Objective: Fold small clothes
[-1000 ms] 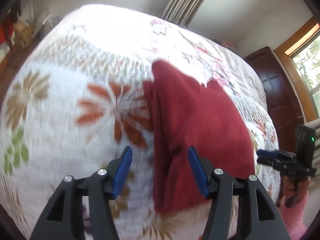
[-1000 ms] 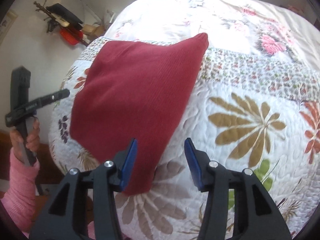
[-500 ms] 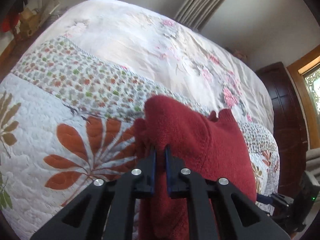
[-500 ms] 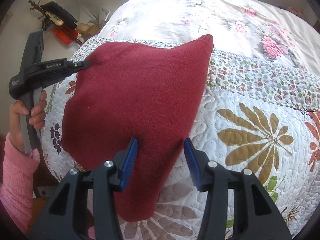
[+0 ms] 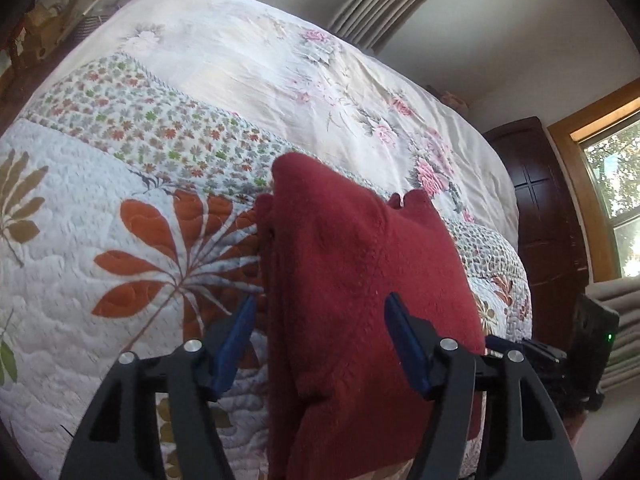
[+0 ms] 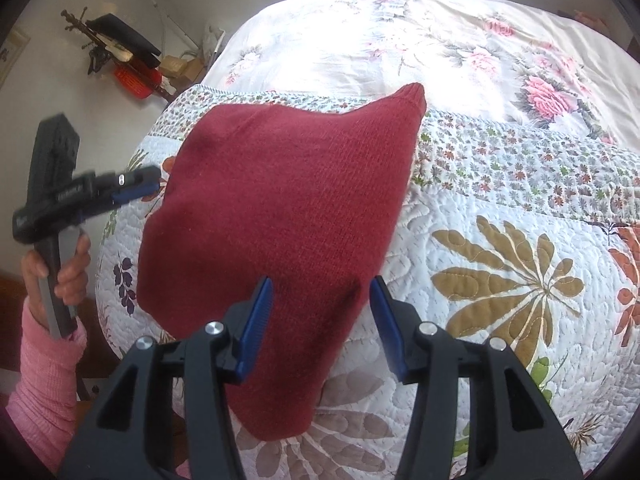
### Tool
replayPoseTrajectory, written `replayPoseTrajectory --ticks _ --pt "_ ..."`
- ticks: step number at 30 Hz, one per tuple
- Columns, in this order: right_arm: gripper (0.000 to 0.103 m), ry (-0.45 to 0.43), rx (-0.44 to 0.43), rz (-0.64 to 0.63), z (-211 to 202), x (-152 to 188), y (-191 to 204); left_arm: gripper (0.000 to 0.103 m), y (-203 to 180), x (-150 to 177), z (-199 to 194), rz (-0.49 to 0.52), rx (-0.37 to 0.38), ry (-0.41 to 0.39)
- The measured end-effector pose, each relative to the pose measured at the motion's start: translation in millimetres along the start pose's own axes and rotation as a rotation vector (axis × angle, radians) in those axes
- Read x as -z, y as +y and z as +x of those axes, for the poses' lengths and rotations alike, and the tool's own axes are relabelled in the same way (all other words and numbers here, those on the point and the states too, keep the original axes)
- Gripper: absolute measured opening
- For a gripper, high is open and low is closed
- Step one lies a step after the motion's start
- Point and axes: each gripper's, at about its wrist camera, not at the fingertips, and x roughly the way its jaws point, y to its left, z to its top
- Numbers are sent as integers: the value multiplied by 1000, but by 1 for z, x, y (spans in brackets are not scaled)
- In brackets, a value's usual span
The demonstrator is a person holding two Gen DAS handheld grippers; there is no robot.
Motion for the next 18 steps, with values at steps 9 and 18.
replayPoseTrajectory --ticks 9,18 --pt "60 23 -23 34 13 -8 -7 71 23 13 48 -69 76 115" --pt "73 48 -102 104 38 -23 -19 78 8 13 75 1 156 145"
